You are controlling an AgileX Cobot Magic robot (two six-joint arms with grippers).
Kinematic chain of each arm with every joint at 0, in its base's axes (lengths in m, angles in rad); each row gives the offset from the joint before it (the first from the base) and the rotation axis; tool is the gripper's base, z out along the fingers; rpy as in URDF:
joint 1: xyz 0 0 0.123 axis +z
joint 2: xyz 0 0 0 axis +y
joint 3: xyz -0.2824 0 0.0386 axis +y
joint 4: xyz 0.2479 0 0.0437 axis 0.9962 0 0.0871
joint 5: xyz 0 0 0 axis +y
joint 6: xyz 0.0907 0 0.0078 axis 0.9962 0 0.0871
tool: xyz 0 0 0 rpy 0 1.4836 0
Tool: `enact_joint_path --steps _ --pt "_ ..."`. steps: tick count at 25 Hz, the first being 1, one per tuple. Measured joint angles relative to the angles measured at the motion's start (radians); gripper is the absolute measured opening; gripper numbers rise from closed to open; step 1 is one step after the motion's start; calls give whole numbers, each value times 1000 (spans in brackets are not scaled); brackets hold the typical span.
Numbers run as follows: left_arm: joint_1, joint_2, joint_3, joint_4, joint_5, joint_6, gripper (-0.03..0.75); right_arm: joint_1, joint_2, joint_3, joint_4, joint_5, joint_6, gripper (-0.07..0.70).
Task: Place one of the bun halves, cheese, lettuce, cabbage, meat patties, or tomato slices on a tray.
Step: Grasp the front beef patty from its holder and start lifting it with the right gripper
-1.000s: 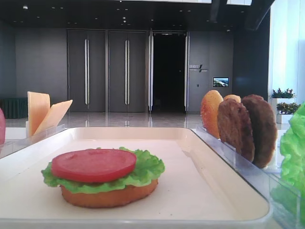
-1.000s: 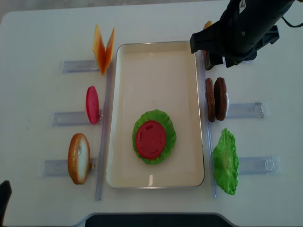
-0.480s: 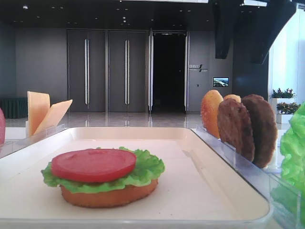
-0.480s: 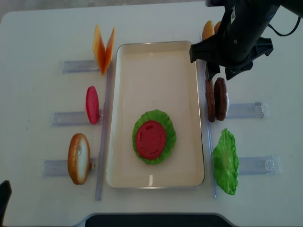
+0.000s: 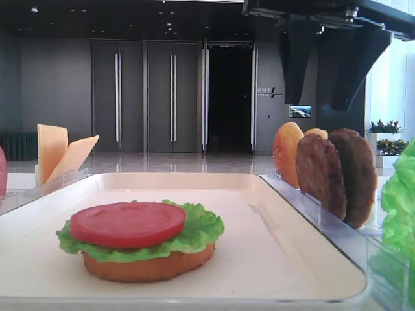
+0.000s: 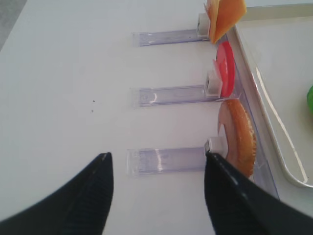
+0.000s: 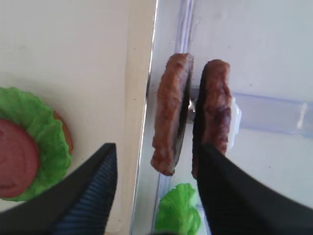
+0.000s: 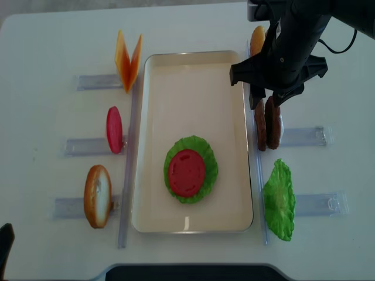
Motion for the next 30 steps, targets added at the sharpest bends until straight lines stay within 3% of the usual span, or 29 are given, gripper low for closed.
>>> enact_joint_path --steps 30 --pt "0 0 0 0 0 0 453 0 79 0 18 -31 -42 421"
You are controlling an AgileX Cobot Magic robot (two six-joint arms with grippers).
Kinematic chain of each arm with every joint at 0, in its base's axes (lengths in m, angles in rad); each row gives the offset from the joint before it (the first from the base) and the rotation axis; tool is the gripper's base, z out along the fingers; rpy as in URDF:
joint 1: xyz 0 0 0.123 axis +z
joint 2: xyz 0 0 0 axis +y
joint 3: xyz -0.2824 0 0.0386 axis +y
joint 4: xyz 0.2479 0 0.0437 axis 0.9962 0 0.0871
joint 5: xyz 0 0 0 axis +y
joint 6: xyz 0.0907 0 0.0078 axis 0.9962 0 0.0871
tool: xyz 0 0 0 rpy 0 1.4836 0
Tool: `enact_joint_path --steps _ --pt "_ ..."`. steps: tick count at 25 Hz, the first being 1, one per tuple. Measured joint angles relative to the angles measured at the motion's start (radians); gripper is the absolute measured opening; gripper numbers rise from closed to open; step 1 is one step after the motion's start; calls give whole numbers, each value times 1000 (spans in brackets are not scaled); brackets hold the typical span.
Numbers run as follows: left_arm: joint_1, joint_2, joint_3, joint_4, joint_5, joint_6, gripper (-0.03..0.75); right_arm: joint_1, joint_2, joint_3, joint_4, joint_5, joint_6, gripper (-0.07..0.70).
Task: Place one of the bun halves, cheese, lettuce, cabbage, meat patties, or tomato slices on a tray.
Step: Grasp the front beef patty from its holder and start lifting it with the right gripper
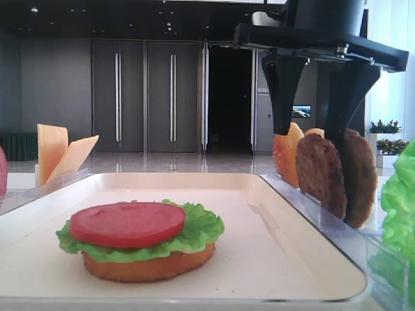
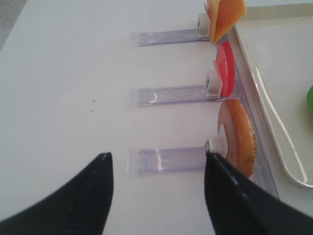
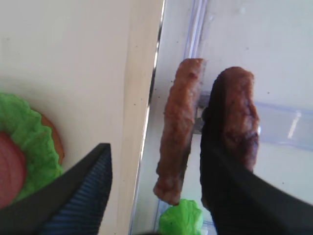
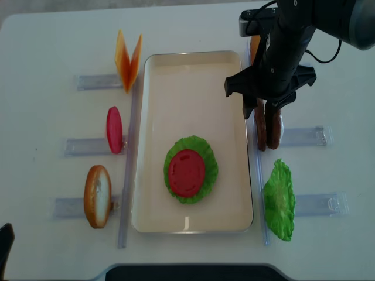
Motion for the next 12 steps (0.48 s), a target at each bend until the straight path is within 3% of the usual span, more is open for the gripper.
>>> enact_joint_path --steps 12 --pt "0 0 0 0 0 0 453 0 0 0 -22 -10 0 421"
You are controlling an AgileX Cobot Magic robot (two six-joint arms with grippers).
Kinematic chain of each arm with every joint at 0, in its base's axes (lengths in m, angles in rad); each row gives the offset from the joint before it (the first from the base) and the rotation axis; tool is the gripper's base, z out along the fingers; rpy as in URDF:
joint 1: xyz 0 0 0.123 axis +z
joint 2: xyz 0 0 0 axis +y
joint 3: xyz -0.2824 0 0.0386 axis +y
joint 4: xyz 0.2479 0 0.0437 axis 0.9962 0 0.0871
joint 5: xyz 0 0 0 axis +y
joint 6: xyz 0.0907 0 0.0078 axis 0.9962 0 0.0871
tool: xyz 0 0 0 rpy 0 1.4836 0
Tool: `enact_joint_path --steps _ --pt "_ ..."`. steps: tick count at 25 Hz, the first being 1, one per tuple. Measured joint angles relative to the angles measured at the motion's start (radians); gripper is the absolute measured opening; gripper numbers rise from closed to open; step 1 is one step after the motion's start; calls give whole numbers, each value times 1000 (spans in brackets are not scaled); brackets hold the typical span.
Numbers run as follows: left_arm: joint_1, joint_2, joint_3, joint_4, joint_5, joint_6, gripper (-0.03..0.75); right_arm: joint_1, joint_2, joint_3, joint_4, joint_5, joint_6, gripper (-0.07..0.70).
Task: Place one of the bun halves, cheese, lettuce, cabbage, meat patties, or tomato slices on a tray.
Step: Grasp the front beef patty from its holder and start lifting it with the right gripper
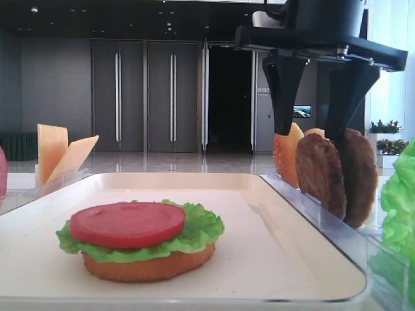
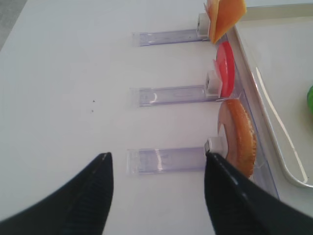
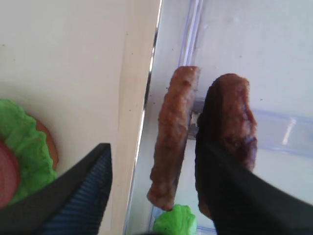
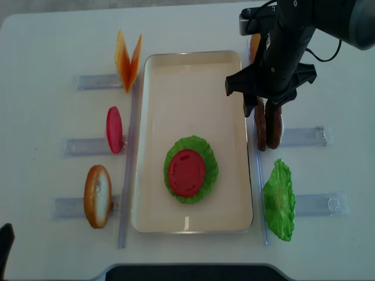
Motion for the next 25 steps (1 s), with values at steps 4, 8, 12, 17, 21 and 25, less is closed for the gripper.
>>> enact_joint_path --steps 4,8,12,17,21,25 --pt "0 0 0 0 0 0 453 0 0 0 -2 0 -3 421" --pt "0 0 0 0 0 0 453 0 9 0 -2 4 -5 421" --pt "0 0 0 0 0 0 453 0 39 0 -2 12 -16 421" --pt "0 0 0 0 0 0 453 0 41 0 -2 17 -21 421" --pt "0 0 0 0 0 0 453 0 41 0 -2 18 -21 421" --pt "0 0 0 0 0 0 453 0 41 0 -2 19 -21 421"
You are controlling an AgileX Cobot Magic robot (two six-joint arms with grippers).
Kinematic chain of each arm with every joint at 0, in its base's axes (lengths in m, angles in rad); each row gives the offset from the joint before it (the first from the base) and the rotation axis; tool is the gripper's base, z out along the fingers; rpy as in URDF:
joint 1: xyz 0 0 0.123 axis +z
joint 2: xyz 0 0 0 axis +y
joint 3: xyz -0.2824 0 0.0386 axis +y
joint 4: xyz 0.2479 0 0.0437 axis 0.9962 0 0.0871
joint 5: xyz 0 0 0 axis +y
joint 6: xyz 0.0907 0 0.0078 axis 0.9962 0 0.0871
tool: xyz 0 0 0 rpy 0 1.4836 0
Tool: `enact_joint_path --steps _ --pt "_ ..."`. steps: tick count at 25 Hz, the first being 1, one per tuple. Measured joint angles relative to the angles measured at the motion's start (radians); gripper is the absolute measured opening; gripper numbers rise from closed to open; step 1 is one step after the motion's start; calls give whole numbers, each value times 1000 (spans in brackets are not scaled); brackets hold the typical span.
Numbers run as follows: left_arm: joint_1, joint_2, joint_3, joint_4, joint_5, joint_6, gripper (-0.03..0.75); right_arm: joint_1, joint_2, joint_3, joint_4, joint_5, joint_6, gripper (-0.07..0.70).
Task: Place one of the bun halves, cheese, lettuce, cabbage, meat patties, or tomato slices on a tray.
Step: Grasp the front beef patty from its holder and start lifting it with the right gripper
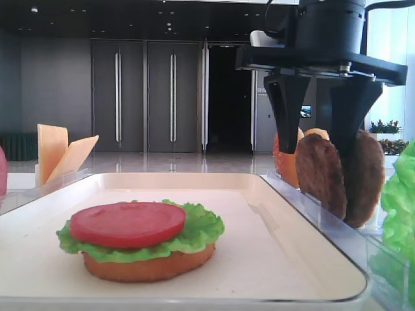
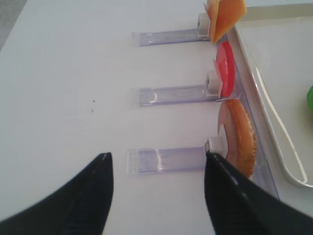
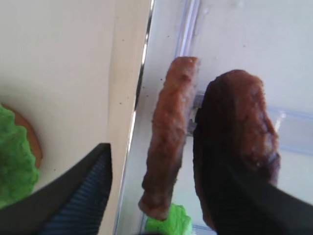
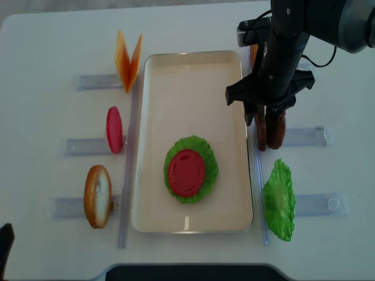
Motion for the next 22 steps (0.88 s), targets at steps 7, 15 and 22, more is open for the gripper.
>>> enact_joint_path --steps 7,15,22 --pt "0 0 0 0 0 0 453 0 0 0 -4 1 0 326" --pt "0 0 0 0 0 0 453 -1 0 0 -33 11 0 148" --pt "0 0 0 0 0 0 453 -1 0 0 -34 15 0 148"
